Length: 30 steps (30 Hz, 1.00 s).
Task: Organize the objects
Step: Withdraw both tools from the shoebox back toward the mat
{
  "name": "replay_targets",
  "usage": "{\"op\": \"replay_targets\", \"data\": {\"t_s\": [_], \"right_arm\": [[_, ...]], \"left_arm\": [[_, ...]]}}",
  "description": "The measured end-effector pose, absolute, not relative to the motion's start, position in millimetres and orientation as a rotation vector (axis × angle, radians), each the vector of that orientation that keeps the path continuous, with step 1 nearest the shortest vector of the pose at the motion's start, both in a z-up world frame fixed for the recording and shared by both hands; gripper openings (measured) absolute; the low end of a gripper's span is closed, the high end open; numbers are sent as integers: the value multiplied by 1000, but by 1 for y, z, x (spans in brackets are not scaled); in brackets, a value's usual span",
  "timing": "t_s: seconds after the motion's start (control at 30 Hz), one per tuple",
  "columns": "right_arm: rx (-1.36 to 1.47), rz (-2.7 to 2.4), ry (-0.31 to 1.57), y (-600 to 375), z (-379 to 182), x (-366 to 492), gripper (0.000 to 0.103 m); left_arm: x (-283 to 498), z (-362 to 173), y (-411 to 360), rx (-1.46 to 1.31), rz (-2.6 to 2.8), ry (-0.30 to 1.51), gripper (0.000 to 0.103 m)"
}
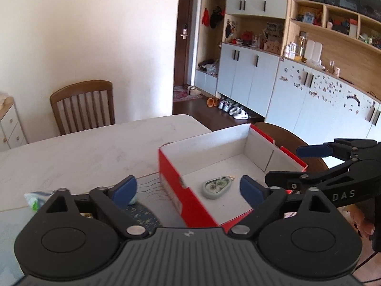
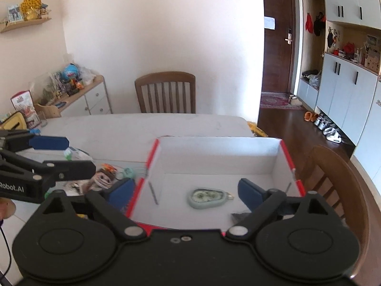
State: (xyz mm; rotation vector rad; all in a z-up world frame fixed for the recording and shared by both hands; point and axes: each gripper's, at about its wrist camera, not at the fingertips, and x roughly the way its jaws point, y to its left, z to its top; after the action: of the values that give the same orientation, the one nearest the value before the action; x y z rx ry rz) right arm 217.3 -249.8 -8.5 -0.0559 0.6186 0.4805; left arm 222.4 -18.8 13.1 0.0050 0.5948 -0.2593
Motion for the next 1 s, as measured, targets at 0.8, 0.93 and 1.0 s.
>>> {"op": "replay_targets", "data": {"t_s": [0.8, 0.93, 1.0], "right_arm": [[-58, 499, 633, -158, -24, 168, 102], [-61, 514, 666, -140, -34, 165, 102], [-70, 523, 680, -131, -41, 163, 102]], "left_arm": [[172, -22, 125, -121, -128, 556, 103], [170, -32, 144, -136, -117, 567, 103], [171, -38, 152, -139, -117, 582, 103]]}}
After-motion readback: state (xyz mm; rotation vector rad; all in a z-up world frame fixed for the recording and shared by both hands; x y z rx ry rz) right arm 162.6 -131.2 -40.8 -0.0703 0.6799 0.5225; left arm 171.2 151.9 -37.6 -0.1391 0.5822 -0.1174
